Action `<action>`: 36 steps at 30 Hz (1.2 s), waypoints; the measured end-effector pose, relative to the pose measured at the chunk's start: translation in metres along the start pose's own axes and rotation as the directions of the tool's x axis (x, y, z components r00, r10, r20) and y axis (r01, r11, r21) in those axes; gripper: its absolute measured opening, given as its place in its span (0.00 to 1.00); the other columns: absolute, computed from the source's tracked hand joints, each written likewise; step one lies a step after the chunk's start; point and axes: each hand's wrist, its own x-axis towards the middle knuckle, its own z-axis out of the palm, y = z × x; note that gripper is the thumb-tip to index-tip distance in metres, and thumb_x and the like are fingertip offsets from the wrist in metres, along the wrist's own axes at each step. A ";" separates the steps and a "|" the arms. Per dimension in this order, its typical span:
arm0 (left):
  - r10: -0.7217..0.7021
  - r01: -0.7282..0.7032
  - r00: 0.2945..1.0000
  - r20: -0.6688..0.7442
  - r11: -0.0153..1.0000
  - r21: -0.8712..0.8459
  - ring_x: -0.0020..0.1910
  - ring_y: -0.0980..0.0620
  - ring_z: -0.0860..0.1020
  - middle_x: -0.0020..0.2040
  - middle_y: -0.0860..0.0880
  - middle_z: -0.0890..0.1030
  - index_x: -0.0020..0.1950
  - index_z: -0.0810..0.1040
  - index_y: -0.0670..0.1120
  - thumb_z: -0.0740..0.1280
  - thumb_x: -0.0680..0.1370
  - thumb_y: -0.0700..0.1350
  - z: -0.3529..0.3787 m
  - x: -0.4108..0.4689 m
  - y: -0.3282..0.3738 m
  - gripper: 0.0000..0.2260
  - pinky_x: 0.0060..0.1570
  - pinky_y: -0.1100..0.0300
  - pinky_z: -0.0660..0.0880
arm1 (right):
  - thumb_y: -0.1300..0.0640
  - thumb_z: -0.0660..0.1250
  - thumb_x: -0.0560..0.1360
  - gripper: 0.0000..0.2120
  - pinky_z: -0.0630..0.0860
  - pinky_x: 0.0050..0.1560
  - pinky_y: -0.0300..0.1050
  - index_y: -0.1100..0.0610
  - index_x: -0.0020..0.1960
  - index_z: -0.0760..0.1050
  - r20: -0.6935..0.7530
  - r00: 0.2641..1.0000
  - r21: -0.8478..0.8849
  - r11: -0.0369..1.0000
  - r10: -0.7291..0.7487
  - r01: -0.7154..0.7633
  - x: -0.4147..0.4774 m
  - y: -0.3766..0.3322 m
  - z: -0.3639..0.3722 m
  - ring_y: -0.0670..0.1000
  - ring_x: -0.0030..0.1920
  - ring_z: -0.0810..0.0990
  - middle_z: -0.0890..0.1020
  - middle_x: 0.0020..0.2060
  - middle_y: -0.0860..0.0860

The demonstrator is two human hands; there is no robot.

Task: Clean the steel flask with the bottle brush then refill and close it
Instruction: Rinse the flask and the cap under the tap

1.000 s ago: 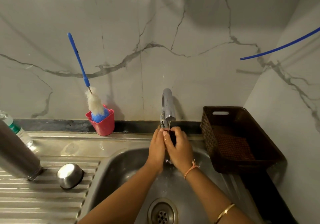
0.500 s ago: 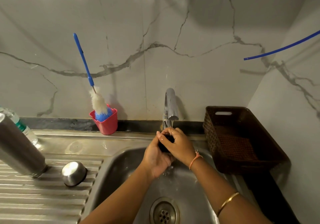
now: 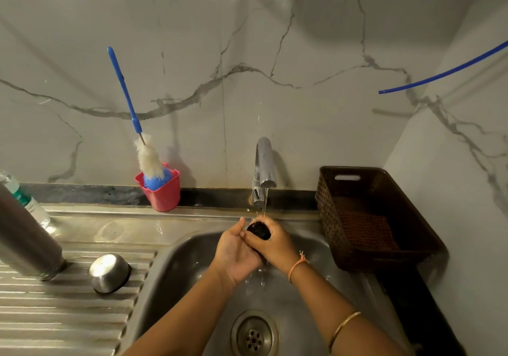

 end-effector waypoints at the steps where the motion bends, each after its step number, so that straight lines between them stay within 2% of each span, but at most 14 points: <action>1: -0.004 0.004 1.000 0.001 1.000 0.019 0.63 0.38 0.73 0.59 0.36 0.78 0.60 0.75 0.37 0.53 0.81 0.55 0.001 0.000 0.002 0.24 0.65 0.41 0.66 | 0.52 0.72 0.71 0.12 0.75 0.43 0.37 0.56 0.50 0.74 -0.019 1.000 0.018 1.000 0.008 -0.007 0.000 -0.002 0.001 0.49 0.45 0.78 0.79 0.44 0.52; 5: 0.012 -0.014 1.000 0.024 0.995 0.097 0.60 0.39 0.76 0.58 0.37 0.79 0.62 0.75 0.39 0.51 0.81 0.59 0.006 0.002 0.009 0.27 0.55 0.44 0.72 | 0.50 0.68 0.74 0.11 0.77 0.45 0.42 0.58 0.50 0.75 -0.031 0.998 0.015 0.999 0.049 -0.049 0.004 -0.009 -0.005 0.50 0.46 0.79 0.80 0.44 0.52; 8: 0.063 -0.066 0.998 0.019 0.970 0.233 0.62 0.41 0.75 0.61 0.39 0.79 0.64 0.75 0.44 0.49 0.80 0.62 0.006 0.002 0.006 0.28 0.60 0.45 0.71 | 0.47 0.63 0.76 0.12 0.76 0.44 0.43 0.55 0.48 0.75 -0.019 0.988 0.043 0.987 0.154 -0.153 0.009 -0.015 -0.010 0.49 0.43 0.77 0.78 0.40 0.49; 10: 0.202 -0.191 0.979 0.011 0.905 0.380 0.62 0.46 0.75 0.62 0.42 0.78 0.65 0.74 0.47 0.50 0.80 0.61 0.003 0.003 -0.002 0.25 0.60 0.52 0.72 | 0.46 0.61 0.77 0.13 0.77 0.45 0.46 0.55 0.47 0.76 -0.039 0.971 0.124 0.966 0.235 -0.228 0.012 -0.018 -0.009 0.48 0.42 0.76 0.78 0.40 0.50; 12: 0.369 -0.328 0.929 0.036 0.771 0.546 0.59 0.51 0.76 0.60 0.46 0.78 0.64 0.72 0.52 0.52 0.81 0.56 0.001 0.001 -0.009 0.17 0.57 0.58 0.74 | 0.46 0.61 0.77 0.13 0.77 0.43 0.46 0.54 0.48 0.77 0.029 0.926 0.399 0.845 0.377 -0.357 0.013 -0.020 -0.003 0.50 0.44 0.77 0.79 0.42 0.53; 14: 0.462 -0.421 0.874 0.152 0.563 0.711 0.59 0.56 0.74 0.61 0.52 0.74 0.64 0.67 0.59 0.55 0.82 0.50 0.000 -0.001 -0.010 0.12 0.59 0.58 0.74 | 0.46 0.60 0.77 0.13 0.75 0.36 0.42 0.54 0.47 0.77 0.193 0.860 0.620 0.621 0.472 -0.480 0.012 -0.020 -0.002 0.51 0.42 0.78 0.80 0.40 0.53; 16: 0.448 -0.448 0.852 0.271 0.355 0.821 0.62 0.58 0.72 0.64 0.55 0.71 0.71 0.60 0.58 0.59 0.81 0.46 -0.003 -0.001 -0.009 0.19 0.63 0.59 0.71 | 0.46 0.59 0.77 0.15 0.75 0.35 0.41 0.56 0.47 0.78 0.303 0.800 0.682 0.469 0.517 -0.562 0.013 -0.016 -0.006 0.52 0.39 0.79 0.81 0.37 0.53; 17: 0.442 -0.439 0.846 0.300 0.255 0.862 0.64 0.58 0.70 0.65 0.55 0.70 0.74 0.56 0.56 0.61 0.81 0.45 -0.005 0.000 -0.008 0.24 0.65 0.59 0.70 | 0.45 0.59 0.76 0.16 0.76 0.37 0.42 0.56 0.48 0.78 0.316 0.781 0.676 0.449 0.539 -0.584 0.014 -0.014 -0.008 0.52 0.39 0.80 0.81 0.36 0.54; 20: 0.487 -0.416 0.803 0.344 0.043 0.908 0.66 0.59 0.68 0.68 0.54 0.69 0.76 0.54 0.51 0.63 0.79 0.44 -0.008 0.004 -0.006 0.29 0.64 0.65 0.66 | 0.43 0.61 0.75 0.20 0.77 0.49 0.47 0.57 0.56 0.76 0.278 0.784 0.606 0.533 0.555 -0.591 0.019 -0.011 -0.008 0.54 0.47 0.81 0.82 0.47 0.56; 23: 0.519 -0.443 0.759 0.393 -0.031 0.896 0.66 0.59 0.68 0.67 0.54 0.71 0.76 0.58 0.49 0.65 0.78 0.40 -0.005 0.005 -0.004 0.29 0.62 0.70 0.66 | 0.41 0.59 0.76 0.21 0.76 0.56 0.52 0.55 0.59 0.70 0.170 0.859 0.460 0.732 0.483 -0.503 0.021 -0.016 -0.009 0.55 0.53 0.78 0.79 0.51 0.55; 26: 0.519 -0.478 0.747 0.416 -0.016 0.878 0.60 0.59 0.74 0.56 0.60 0.74 0.66 0.65 0.53 0.67 0.76 0.36 -0.001 0.006 -0.002 0.23 0.51 0.77 0.70 | 0.39 0.61 0.75 0.22 0.74 0.55 0.49 0.55 0.58 0.69 0.064 0.933 0.240 0.903 0.353 -0.358 0.018 -0.022 -0.015 0.53 0.54 0.75 0.76 0.51 0.53; 30: 0.557 -0.483 0.735 0.386 0.032 0.875 0.56 0.60 0.77 0.55 0.59 0.76 0.67 0.68 0.51 0.72 0.72 0.39 -0.006 0.011 0.001 0.26 0.49 0.75 0.72 | 0.40 0.68 0.70 0.23 0.76 0.58 0.54 0.52 0.59 0.69 0.145 0.928 0.234 0.899 0.343 -0.369 0.016 -0.022 -0.020 0.54 0.57 0.76 0.77 0.56 0.53; 34: 0.599 -0.461 0.728 0.334 0.066 0.885 0.49 0.65 0.78 0.50 0.58 0.78 0.63 0.72 0.47 0.75 0.69 0.42 -0.015 0.009 -0.002 0.24 0.45 0.74 0.73 | 0.37 0.63 0.73 0.21 0.77 0.40 0.40 0.52 0.56 0.70 0.189 0.947 -0.157 0.960 0.258 -0.231 0.013 -0.026 -0.026 0.53 0.52 0.78 0.77 0.53 0.53; 36: 0.576 -0.450 0.751 0.321 0.092 0.888 0.48 0.67 0.77 0.50 0.59 0.78 0.62 0.71 0.49 0.75 0.69 0.42 -0.017 0.007 -0.004 0.24 0.43 0.75 0.73 | 0.38 0.63 0.74 0.20 0.76 0.40 0.39 0.54 0.54 0.72 0.151 0.970 -0.290 0.947 0.190 -0.141 0.013 -0.029 -0.029 0.51 0.49 0.78 0.78 0.48 0.52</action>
